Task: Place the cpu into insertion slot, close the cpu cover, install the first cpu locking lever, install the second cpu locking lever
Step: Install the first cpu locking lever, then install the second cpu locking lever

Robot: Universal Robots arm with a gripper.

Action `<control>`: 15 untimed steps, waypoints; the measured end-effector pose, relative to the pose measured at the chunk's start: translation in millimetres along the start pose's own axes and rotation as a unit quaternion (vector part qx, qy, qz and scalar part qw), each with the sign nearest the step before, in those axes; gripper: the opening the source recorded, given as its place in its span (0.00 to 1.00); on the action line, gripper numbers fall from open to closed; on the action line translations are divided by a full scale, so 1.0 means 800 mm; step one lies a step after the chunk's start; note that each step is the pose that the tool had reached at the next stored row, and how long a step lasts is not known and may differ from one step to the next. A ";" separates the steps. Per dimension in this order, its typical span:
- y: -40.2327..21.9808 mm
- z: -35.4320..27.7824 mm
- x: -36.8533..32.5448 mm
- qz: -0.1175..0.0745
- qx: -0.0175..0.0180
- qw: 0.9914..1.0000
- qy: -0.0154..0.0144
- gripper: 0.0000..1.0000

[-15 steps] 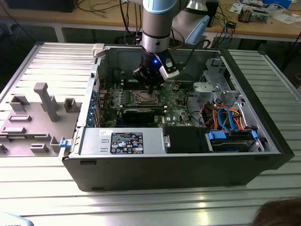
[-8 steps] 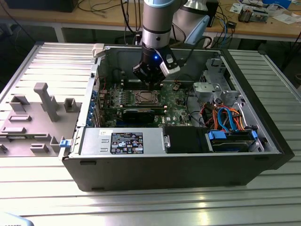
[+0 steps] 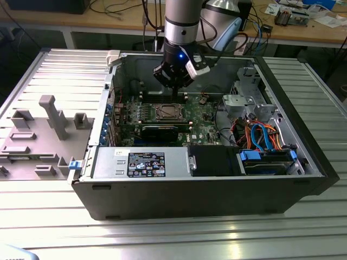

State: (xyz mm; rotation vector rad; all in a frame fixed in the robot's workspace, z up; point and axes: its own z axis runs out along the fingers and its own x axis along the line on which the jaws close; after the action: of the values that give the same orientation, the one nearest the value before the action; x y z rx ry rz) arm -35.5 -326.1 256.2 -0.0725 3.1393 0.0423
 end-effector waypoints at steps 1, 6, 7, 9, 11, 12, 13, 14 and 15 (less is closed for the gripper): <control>0.0000 -0.0012 0.0000 0.000 0.000 1.000 0.000 0.11; 0.0000 -0.0015 0.0000 0.000 0.000 1.000 0.000 0.11; 0.0000 -0.0016 0.0000 0.000 0.000 1.000 0.000 0.11; 0.0000 -0.0017 0.0000 0.000 0.000 1.000 0.000 0.11; 0.0000 -0.0018 0.0000 0.000 0.000 1.000 0.000 0.11; 0.0000 -0.0019 0.0000 0.000 0.000 1.000 0.000 0.11; -0.0004 -0.0020 0.0000 0.000 0.000 1.000 0.000 0.11; -0.0010 -0.0021 0.0000 0.000 0.000 1.000 0.000 0.11; -0.0020 -0.0020 -0.0001 0.000 0.000 1.000 0.000 0.11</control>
State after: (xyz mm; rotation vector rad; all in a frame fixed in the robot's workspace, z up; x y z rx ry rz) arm -35.3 -327.7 257.8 -0.0727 3.1393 0.0422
